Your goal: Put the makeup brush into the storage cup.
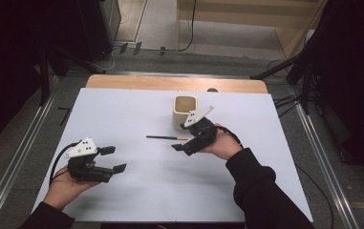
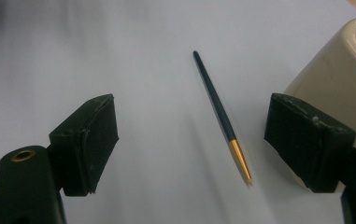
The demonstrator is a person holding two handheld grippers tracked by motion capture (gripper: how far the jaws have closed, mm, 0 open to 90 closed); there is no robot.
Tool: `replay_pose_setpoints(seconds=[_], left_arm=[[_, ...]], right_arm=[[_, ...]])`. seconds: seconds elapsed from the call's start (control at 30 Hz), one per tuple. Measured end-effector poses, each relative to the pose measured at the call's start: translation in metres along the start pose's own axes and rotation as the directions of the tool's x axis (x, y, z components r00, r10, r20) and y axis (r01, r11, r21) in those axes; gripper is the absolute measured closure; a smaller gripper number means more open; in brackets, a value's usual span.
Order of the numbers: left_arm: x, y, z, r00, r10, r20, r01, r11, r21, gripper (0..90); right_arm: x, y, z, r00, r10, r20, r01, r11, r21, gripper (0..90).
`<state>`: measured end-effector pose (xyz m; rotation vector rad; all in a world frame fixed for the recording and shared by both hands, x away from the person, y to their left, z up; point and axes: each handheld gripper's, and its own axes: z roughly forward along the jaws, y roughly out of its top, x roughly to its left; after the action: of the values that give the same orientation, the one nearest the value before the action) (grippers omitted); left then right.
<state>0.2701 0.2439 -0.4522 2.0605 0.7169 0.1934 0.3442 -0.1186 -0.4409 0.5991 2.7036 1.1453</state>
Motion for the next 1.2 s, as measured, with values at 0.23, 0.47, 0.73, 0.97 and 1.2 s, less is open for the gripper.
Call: replay_pose_setpoints(seconds=[0.23,0.47,0.73,0.97,1.2], left_arm=[[0.0,0.0,0.0,1.0,0.002,0.003,-0.002,1.0,0.0,22.4],[0.0,0.0,0.0,1.0,0.001,0.003,-0.001,1.0,-0.001,22.4],[-0.001,0.0,0.0,1.0,0.003,0.006,-0.003,1.0,0.002,22.4],[0.0,0.0,0.0,1.0,0.002,0.007,-0.002,1.0,0.0,22.4],[-0.001,0.0,0.0,1.0,0.001,0.008,-0.001,1.0,0.0,22.4]], right_arm=[[-0.007,0.017,0.006,0.9926,-0.109,-0.053,0.116,0.9791,0.166,18.3],[-0.007,0.032,0.015,0.9789,-0.178,-0.1,0.201,0.9317,0.303,18.4],[-0.009,0.041,0.027,0.9462,-0.282,-0.16,0.323,0.847,0.422,19.0],[-0.015,0.042,0.037,0.9422,-0.287,-0.172,0.334,0.8412,0.425,19.7],[-0.017,0.041,0.043,0.9441,-0.28,-0.174,0.329,0.8401,0.432,20.0]])
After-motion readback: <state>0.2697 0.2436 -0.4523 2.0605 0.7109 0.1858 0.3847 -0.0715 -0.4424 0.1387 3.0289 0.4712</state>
